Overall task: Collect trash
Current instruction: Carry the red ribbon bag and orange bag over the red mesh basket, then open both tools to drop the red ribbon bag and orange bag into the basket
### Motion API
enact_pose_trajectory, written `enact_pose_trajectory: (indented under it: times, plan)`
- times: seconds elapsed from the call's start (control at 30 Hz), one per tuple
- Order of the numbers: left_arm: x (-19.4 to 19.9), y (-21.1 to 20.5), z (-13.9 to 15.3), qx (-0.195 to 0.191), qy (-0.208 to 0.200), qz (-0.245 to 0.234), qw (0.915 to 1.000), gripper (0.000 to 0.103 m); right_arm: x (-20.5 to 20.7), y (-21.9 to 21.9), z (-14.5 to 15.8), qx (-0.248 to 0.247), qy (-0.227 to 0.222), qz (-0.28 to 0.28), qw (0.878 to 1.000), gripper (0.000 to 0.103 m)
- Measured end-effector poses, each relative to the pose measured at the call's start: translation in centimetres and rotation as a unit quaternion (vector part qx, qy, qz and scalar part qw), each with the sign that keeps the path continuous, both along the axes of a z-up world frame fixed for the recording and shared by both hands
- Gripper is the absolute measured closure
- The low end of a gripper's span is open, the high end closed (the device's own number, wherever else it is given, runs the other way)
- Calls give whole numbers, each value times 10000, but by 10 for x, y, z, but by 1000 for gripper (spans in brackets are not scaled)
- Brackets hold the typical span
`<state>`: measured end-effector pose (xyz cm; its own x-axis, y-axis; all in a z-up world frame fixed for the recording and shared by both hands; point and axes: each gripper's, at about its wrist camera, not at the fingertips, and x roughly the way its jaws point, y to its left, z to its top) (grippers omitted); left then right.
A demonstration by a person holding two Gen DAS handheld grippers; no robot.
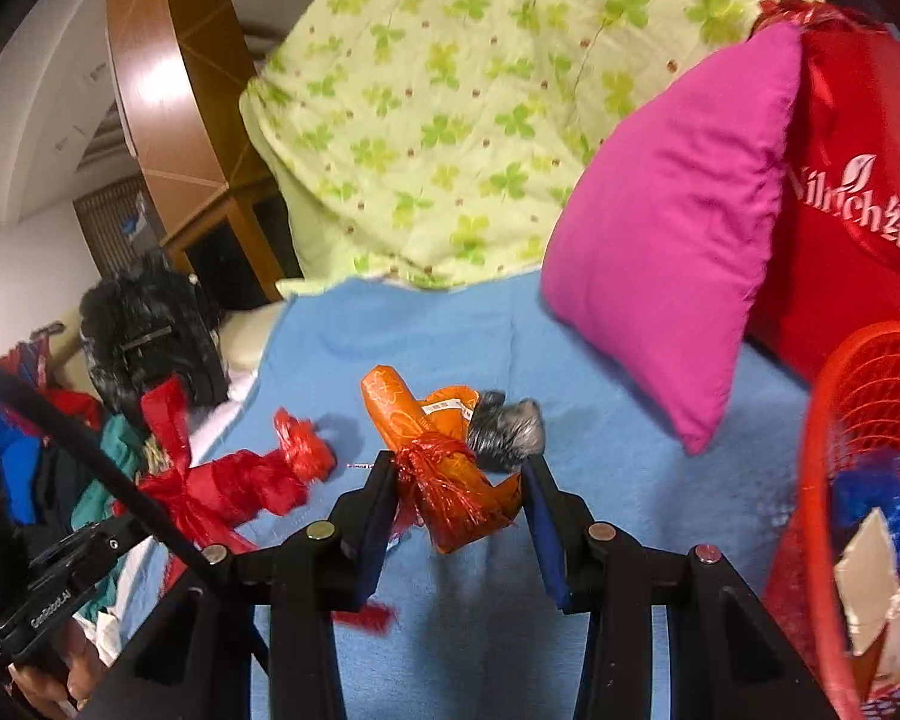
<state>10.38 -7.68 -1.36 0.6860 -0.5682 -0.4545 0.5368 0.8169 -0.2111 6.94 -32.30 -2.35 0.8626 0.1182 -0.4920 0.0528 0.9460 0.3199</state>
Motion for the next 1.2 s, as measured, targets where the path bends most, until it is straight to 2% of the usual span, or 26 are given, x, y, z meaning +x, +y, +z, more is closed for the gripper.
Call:
enact_pose_trajectory:
  times: [0.2,0.37,0.53,0.8,0.93,0.97,1.03,1.1,1.2]
  plan:
    - [-19,-48,31,-32,-216,-373,9991,96,-37,-36,17,101,-392,-315,9987,59]
    - [-30,-89,43,-44,-201,-646,9977,96,-70,-77,24,179,-621,-745,9951,59]
    - [-44,-142,54,0,-260,-1037,9943,96,-103,-124,26,480,-802,-1139,9891,59]
    - [-69,-218,62,187,-434,-1593,9861,96,-141,-182,19,1085,-938,-1636,9761,59]
    - [-74,-248,59,287,-407,-1728,9837,95,-152,-199,14,1308,-915,-1830,9701,53]
    - [-75,-254,56,324,-416,-1748,9832,93,-153,-202,13,1351,-912,-1871,9687,47]
    - [-77,-264,51,396,-395,-1808,9819,73,-158,-209,12,1440,-946,-1982,9649,40]
    - [-79,-268,46,442,-427,-1796,9818,51,-162,-214,12,1486,-982,-2062,9622,40]
    - [-78,-267,38,479,-409,-1781,9820,48,-165,-216,13,1500,-1023,-2161,9593,38]
